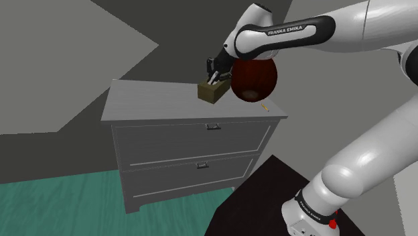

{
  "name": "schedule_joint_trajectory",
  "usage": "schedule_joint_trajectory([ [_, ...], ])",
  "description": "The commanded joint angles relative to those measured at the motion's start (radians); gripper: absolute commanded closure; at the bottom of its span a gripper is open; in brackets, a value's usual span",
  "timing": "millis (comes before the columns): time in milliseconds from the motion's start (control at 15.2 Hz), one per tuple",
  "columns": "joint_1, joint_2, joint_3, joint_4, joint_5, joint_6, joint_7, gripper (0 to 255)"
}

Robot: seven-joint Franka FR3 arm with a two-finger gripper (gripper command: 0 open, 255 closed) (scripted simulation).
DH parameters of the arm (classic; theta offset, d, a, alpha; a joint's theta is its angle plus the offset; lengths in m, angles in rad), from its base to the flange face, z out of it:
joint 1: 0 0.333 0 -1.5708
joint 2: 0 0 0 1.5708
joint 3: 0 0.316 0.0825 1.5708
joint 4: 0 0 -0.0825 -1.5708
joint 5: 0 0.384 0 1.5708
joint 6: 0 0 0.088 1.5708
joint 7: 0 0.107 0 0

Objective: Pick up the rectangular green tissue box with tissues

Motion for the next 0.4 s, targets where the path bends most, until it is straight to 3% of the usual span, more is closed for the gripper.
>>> schedule_joint_trajectory([
  [0, -0.001, -0.006, -0.002, 0.023, 0.0, -0.029, 0.0, 255],
  [330, -0.002, -0.015, -0.003, 0.056, -0.001, -0.072, 0.001, 255],
])
